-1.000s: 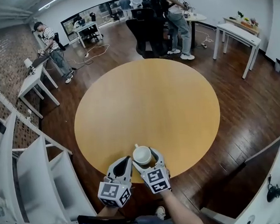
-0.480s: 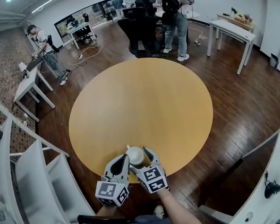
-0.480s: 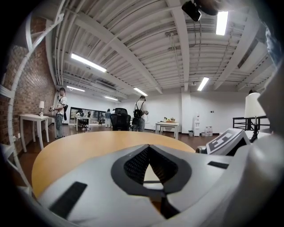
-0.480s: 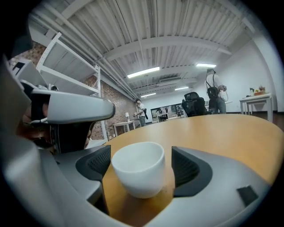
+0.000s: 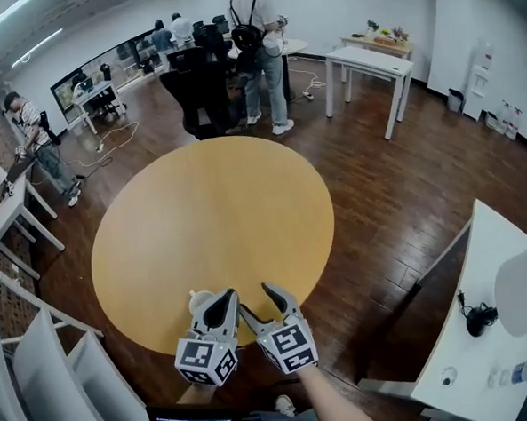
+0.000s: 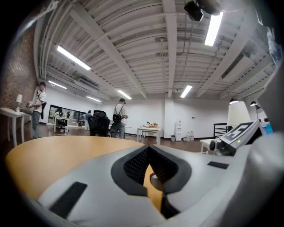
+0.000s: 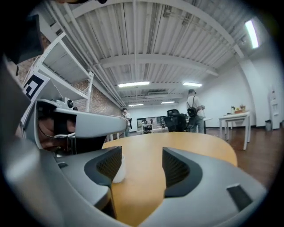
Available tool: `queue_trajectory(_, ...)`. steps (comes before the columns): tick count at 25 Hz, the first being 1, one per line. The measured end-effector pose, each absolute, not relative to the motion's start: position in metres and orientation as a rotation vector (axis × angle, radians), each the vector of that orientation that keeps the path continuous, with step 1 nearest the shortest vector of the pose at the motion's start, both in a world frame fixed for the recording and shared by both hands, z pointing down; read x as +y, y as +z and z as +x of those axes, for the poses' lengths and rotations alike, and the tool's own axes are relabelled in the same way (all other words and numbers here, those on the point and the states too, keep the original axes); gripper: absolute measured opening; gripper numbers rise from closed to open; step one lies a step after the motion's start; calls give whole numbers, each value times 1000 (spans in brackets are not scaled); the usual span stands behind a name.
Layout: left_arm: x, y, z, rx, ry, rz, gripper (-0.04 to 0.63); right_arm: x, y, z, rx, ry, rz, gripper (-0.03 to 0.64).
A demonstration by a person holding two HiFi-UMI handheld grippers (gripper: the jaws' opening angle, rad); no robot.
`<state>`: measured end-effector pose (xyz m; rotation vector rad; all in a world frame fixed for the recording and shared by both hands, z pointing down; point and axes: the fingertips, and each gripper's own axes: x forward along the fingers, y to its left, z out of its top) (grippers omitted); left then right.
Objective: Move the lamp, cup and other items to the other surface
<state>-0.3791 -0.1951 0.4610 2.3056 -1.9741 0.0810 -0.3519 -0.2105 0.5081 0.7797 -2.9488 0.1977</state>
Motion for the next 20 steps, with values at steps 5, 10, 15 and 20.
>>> queue_trajectory(5, -220, 450, -290, -1738, 52, 2483, 12, -224, 484, -264, -2895, 118, 1012, 200)
queue_trajectory(10, -228, 439, -200, -1525, 26, 2622, 12, -224, 456, -170, -2811, 49, 1266, 123)
queue_trajectory(15, -227, 425, -130, -1383, 6, 2699, 12, -214, 427, -94, -2744, -19, 1468, 73)
queue_trajectory(20, -218, 417, -74, -1266, 3, 2753, 12, -201, 408, -38, -2693, -48, 1601, 63)
